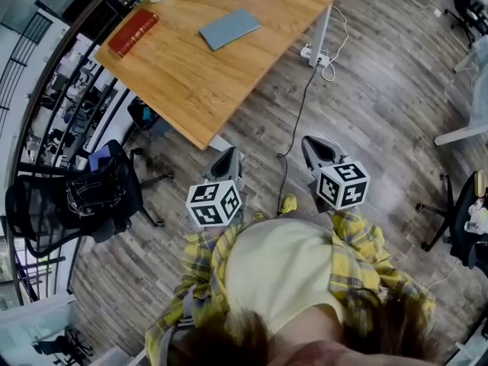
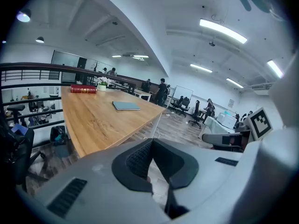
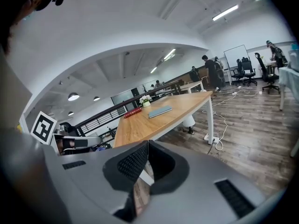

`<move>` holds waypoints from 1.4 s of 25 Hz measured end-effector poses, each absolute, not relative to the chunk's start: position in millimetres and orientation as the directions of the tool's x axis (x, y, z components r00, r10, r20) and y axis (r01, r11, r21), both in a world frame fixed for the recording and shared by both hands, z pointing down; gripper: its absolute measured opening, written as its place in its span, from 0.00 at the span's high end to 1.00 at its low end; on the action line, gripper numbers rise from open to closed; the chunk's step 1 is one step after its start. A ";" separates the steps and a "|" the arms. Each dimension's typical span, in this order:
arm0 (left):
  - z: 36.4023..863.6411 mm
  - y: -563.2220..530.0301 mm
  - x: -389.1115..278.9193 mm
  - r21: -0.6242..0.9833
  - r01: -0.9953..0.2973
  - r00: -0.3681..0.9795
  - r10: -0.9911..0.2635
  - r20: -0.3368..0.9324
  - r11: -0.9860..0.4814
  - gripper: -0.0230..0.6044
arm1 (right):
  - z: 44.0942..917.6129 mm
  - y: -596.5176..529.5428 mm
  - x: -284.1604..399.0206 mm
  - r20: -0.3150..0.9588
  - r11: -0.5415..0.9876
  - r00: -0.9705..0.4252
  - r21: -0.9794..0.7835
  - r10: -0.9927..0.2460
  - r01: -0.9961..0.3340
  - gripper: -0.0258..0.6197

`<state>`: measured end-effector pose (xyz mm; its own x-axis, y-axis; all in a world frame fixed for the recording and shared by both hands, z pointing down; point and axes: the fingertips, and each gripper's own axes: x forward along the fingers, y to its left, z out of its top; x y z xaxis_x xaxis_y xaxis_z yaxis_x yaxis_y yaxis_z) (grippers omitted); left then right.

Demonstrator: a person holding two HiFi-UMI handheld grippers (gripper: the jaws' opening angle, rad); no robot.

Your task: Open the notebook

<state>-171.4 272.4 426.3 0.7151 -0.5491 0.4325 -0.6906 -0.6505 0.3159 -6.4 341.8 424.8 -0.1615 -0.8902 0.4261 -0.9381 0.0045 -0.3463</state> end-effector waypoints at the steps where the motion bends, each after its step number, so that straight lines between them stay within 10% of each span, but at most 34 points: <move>1: 425.4 271.7 -166.4 0.313 -0.689 0.716 -0.548 0.432 -0.654 0.95 | 426.7 341.4 -3.1 0.427 0.006 -0.168 -0.354 -0.888 -0.935 0.86; 35: 453.1 50.0 -108.4 0.264 -0.660 0.730 -0.516 0.448 -0.704 0.95 | 446.8 125.9 31.8 0.504 0.036 -0.223 -0.354 -0.834 -0.935 0.86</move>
